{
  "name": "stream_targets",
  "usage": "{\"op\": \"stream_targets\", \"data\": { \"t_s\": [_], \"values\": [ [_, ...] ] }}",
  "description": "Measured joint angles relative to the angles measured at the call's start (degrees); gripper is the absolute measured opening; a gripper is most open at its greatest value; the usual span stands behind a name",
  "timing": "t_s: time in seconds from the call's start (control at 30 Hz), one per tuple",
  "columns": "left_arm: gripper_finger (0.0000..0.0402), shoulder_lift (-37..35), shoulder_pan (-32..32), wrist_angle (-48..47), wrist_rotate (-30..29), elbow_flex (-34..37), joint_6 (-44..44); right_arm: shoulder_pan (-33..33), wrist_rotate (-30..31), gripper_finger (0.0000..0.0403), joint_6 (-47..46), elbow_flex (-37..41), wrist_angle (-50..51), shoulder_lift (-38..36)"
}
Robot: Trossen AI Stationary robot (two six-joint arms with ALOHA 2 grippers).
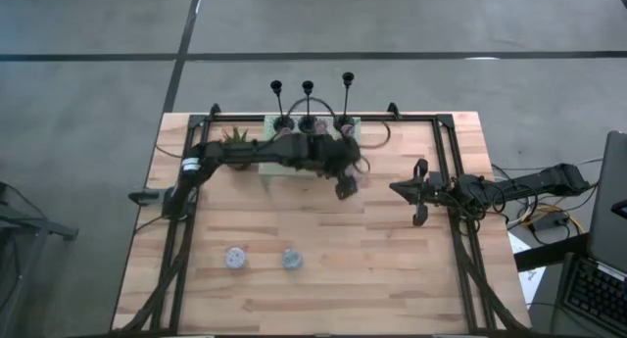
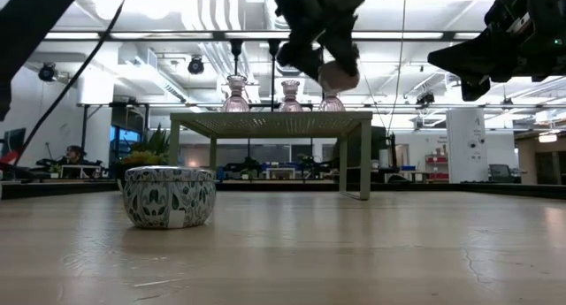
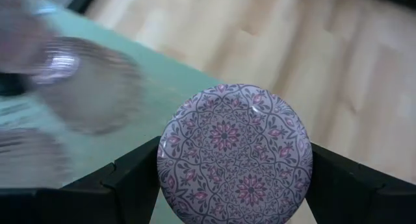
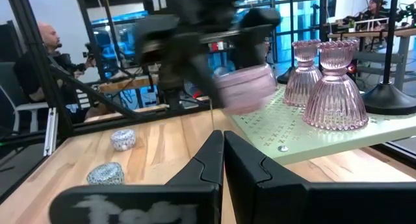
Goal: Pick & Place candle stick holders
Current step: Put the purple scented candle on the shelf aligned with the transparent pink candle holder
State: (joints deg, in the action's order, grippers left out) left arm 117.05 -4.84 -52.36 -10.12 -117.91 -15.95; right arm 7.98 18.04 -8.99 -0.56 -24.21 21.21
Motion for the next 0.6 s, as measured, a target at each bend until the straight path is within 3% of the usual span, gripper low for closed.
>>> {"op": "stream_targets", "data": {
  "t_s": [0.13, 0.6],
  "values": [
    [0.0314, 0.0, -2.47, 0.68, -2.45, 0.03, -5.87, 0.01, 0.0, 0.0008, 0.0, 0.0, 0.0, 0.0],
    [0.0314, 0.04, -4.37, 5.49, -0.96, 6.16, -7.88, 0.0, 0.0, 0.0008, 0.01, 0.0, -0.02, 0.0]
  ]
}}
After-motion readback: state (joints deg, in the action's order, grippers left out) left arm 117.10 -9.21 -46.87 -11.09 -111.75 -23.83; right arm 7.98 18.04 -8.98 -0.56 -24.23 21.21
